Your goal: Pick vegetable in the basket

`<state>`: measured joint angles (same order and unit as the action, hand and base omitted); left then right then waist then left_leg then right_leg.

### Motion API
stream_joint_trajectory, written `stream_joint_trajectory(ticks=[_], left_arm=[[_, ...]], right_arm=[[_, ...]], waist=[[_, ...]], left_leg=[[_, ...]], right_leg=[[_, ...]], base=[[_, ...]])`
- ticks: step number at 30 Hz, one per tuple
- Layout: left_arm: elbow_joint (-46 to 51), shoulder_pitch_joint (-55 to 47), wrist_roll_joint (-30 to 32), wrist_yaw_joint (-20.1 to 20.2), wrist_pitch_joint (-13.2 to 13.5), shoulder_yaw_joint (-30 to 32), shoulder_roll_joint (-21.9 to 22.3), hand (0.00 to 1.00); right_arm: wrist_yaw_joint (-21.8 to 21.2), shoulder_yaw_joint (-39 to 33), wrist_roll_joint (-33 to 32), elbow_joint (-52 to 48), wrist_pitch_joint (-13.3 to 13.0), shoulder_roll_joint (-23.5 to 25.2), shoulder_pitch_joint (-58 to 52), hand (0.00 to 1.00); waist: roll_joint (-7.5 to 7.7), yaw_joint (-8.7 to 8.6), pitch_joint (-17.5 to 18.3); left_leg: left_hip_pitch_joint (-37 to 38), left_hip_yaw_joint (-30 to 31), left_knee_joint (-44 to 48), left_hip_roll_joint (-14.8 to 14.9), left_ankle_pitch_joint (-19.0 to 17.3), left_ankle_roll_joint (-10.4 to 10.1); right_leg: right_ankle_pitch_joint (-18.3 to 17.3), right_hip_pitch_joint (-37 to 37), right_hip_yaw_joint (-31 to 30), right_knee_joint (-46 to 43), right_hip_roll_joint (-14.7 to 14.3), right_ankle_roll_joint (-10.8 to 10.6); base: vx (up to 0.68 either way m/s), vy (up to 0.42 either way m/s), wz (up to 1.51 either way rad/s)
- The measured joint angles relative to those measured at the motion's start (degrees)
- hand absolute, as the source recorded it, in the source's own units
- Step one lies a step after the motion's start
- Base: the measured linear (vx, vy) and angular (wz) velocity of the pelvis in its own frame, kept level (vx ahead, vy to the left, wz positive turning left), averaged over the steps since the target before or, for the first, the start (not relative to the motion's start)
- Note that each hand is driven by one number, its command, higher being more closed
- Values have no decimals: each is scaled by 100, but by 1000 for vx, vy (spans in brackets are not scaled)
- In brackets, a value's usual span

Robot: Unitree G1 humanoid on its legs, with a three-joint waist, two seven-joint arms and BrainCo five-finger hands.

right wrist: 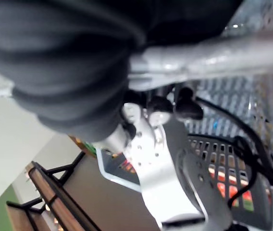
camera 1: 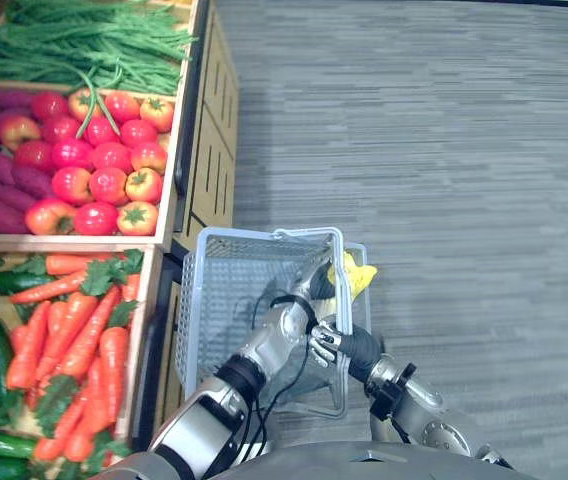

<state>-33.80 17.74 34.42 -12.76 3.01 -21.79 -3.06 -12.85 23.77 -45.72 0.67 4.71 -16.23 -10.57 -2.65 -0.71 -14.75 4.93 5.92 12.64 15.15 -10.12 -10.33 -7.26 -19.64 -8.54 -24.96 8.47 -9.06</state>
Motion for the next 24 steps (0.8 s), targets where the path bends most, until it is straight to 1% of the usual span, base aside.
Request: stream_joint_trajectory(ticks=[1,2,3,4,5,6,7,8,9,10,11,12,13,14,15,16,17,18,19,20,21,22,23,24], left_arm=[[155,-114,-43,-30,-6,121,-2,0],[585,-365,-277,-79,17,388,-16,0],[997,-669,-622,1,226,319,26,0],[1218,-846,-727,-1,262,350,115,0],[1516,-1092,-936,-2,303,502,243,0],[1624,-1283,-1277,39,334,730,257,0],[1680,-1374,-1392,57,331,903,240,0],[1880,-1606,-1617,128,325,1223,145,0],[2019,-1704,-1759,177,316,1353,59,0],[2323,-1911,-1965,322,295,1537,-118,0],[2583,-2135,-2233,522,296,1747,-276,0],[2661,-2281,-2352,611,296,1845,-328,0],[2754,-2586,-2581,810,284,2003,-525,0],[2847,-2861,-2779,1011,258,2141,-665,0],[2872,-2941,-2926,1120,245,2185,-726,0],[2912,-3011,-3145,1276,223,2243,-741,0],[2958,-3012,-3360,1376,223,2239,-712,0],[2992,-3022,-3407,1387,222,2251,-706,0],[3064,-3027,-3513,1399,221,2295,-715,0],[3174,-2984,-3539,1339,222,2404,-706,0],[3222,-2869,-3539,1258,220,2555,-694,0],[3222,-2794,-3505,1218,222,2577,-683,0],[3225,-2681,-3425,1126,230,2579,-650,0],[3226,-2485,-3207,962,254,2558,-607,0]], right_arm=[[85,-143,39,53,-13,24,-9,100],[265,-458,115,94,-29,102,-7,100],[426,-534,501,81,-41,199,111,100],[521,-671,645,81,-84,312,122,100],[686,-1074,996,115,-122,497,123,100],[940,-1495,1510,192,-147,541,105,100],[1057,-1754,1703,290,-161,581,102,100],[1239,-2363,2067,506,-187,657,138,100],[1366,-2675,2242,589,-189,674,158,100],[1576,-3212,2477,733,-190,674,186,100],[1772,-3627,2681,889,-189,669,244,100],[1842,-3780,2757,946,-187,664,272,100],[1949,-4064,2926,1010,-180,702,297,100],[2004,-4310,2938,1134,-173,794,300,100],[2030,-4436,2984,1205,-171,857,304,100],[2074,-4746,3095,1416,-167,969,294,100],[2103,-5026,3154,1704,-149,1026,293,100],[2119,-5136,3183,1847,-131,1058,292,100],[2142,-5271,3248,2063,-130,1121,256,100],[2189,-5312,3313,2306,-132,1224,233,100],[2209,-5414,3313,2449,-131,1328,215,100],[2225,-5502,3312,2531,-136,1360,194,100],[2280,-5604,3313,2693,-137,1360,144,100],[2439,-5698,3317,2929,-137,1361,77,100]], waist=[[-47,-2,29],[-60,-15,37],[-77,-5,49],[-81,-8,54],[-92,-12,63],[-159,-1,104],[-150,11,100],[-199,14,140],[-226,8,160],[-234,28,205],[-257,65,279],[-246,97,294],[-186,172,352],[-53,186,475],[4,179,510],[67,161,562],[90,163,559],[102,166,564],[110,139,581],[159,53,611],[205,-7,638],[204,-27,636],[203,-80,635],[189,-182,642]], left_leg=[[-60,69,6,94,182,-24],[-161,251,-15,226,522,-22],[-345,222,-55,341,916,75],[-425,67,-104,382,1114,199],[-544,-561,-151,439,1384,438],[-760,-1554,106,466,1292,458],[-850,-2125,259,468,1159,518],[-945,-3173,438,455,896,659],[-998,-3609,457,437,836,733],[-1035,-4124,437,373,790,791],[-1095,-4348,446,286,740,804],[-1117,-4358,445,230,710,792],[-1154,-4275,422,96,615,772],[-1192,-4095,329,-73,562,751],[-1187,-3964,274,-162,561,751],[-1133,-3625,132,-290,562,751],[-936,-3317,-67,-380,568,755],[-801,-3192,-194,-413,583,761],[-634,-3016,-374,-424,608,767],[-548,-2759,-511,-400,615,767],[-467,-2520,-613,-399,631,741],[-397,-2394,-666,-397,642,723],[-333,-2219,-716,-388,653,704],[-305,-1930,-781,-386,685,651]], right_leg=[[-112,62,200,-92,-24,82],[-234,224,596,-165,-13,249],[-269,478,1090,-57,56,315],[-297,662,1379,81,118,367],[-344,1055,1891,381,251,452],[-344,1433,2394,634,391,452],[-344,1604,2632,720,440,452],[-344,1904,3082,846,541,452],[-344,2050,3325,900,588,452],[-343,2234,3666,949,685,448],[-302,2378,3895,1024,756,377],[-267,2460,3992,1075,787,317],[-197,2624,4209,1137,868,210],[-138,2727,4436,1054,978,123],[-103,2780,4542,921,1044,87],[82,2801,4719,307,1219,112],[536,2647,4614,-614,1446,287],[920,2521,4422,-1091,1557,404],[1269,2251,3970,-1767,1612,477],[563,1715,3302,-2597,1489,397],[-30,1240,2746,-2969,1224,401],[-208,1090,2608,-2953,1099,398],[-400,914,2490,-2735,979,409],[-592,764,2397,-1870,891,337]], base=[[314,-533,140],[238,-397,159],[223,-382,171],[210,-346,196],[193,-231,217],[175,-162,224],[134,-19,224],[100,29,184],[121,86,217],[131,138,187],[133,152,159],[159,168,118],[180,162,107],[246,178,112],[268,153,136],[290,136,152],[251,103,149],[277,82,120],[287,1,106],[283,-35,125],[266,-110,110],[199,-98,95],[257,-188,116],[188,-188,120]])
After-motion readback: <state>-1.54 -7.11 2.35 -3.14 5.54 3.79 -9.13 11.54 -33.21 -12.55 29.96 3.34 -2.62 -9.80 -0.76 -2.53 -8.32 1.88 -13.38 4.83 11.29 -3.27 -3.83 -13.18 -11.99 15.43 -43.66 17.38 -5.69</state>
